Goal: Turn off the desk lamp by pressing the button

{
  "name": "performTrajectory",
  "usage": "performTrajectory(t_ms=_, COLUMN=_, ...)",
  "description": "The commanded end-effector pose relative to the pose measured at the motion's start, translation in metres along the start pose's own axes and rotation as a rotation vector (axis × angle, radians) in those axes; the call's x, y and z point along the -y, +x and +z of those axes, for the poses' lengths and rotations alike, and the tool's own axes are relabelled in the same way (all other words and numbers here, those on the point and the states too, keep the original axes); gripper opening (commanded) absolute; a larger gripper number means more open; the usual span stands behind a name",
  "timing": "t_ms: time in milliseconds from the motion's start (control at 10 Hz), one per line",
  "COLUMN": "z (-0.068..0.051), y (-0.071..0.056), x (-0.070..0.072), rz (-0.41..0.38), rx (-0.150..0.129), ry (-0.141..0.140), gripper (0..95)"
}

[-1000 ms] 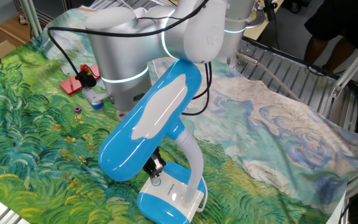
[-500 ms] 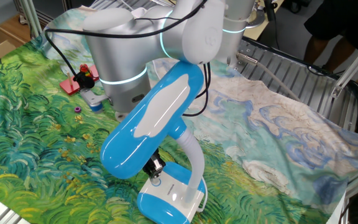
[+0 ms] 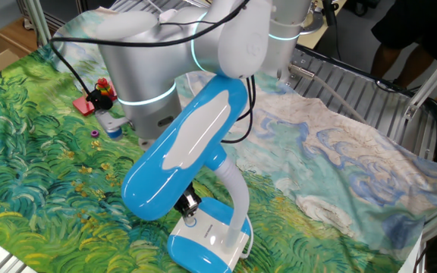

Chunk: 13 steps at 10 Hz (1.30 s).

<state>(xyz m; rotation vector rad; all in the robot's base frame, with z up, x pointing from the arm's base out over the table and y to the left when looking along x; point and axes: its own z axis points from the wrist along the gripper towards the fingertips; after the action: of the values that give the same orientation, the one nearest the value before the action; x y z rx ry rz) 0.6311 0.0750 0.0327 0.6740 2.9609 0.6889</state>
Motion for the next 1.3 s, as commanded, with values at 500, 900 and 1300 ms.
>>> performTrajectory(t_ms=500, z=0.0304, y=-0.0003, x=0.0011, rz=-0.014, rx=-0.033, ry=0.027, gripper=0.0)
performTrajectory(t_ms=900, z=0.0304, y=-0.0003, x=0.0011, rz=-0.052, rx=-0.045, ry=0.024, gripper=0.0)
performTrajectory(t_ms=1300, z=0.0304, y=-0.0003, x=0.0011, rz=-0.074, rx=-0.041, ry=0.026, gripper=0.0)
